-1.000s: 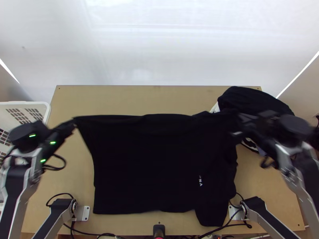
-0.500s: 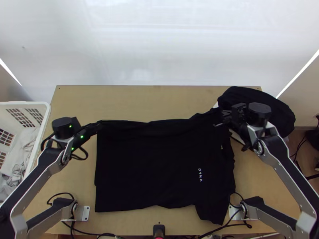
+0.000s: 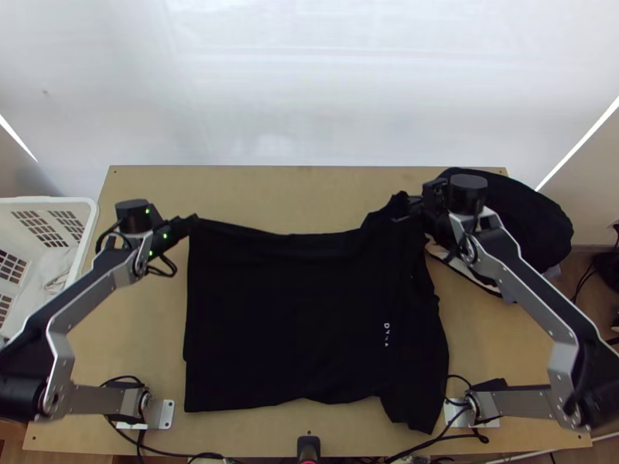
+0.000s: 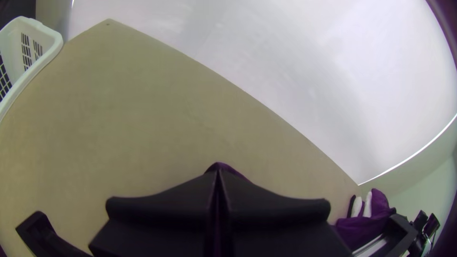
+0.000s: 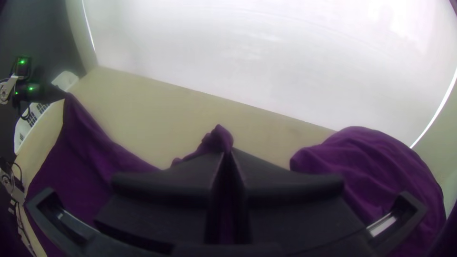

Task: Fold the t-shirt

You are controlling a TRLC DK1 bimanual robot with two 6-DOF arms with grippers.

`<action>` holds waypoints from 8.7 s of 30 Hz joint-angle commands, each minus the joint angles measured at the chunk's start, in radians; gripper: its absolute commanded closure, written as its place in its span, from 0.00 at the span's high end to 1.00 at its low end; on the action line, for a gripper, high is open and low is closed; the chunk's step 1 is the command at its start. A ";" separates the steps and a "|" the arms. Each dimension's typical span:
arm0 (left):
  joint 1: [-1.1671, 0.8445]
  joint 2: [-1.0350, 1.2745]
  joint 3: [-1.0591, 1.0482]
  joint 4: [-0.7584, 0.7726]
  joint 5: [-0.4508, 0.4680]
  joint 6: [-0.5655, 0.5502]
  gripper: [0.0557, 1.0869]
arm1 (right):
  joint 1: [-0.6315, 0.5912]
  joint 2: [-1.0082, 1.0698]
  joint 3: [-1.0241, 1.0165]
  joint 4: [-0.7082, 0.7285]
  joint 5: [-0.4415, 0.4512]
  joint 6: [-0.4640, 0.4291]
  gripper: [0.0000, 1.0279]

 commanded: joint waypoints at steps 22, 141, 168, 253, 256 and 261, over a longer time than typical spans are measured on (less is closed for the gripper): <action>0.228 0.249 0.197 0.006 -0.025 0.058 0.04 | 0.013 0.351 0.226 0.080 0.015 0.011 0.03; -0.057 -0.207 0.309 -1.327 0.080 0.586 0.92 | 0.062 -0.218 -0.534 -0.183 0.024 0.363 0.03; -0.221 -0.167 -0.142 -1.290 -0.152 0.518 0.95 | 0.053 -0.218 -0.545 -0.173 0.024 0.363 0.03; 0.219 0.006 0.691 -0.635 0.103 -0.149 0.04 | -0.078 -0.091 0.243 0.063 0.176 0.414 0.03; 0.253 0.083 0.807 -0.612 0.100 -0.169 0.04 | -0.070 0.032 0.358 0.063 0.176 0.412 0.03; 0.265 0.235 1.089 -0.609 0.067 -0.186 0.04 | -0.070 0.251 0.622 0.055 0.179 0.412 0.03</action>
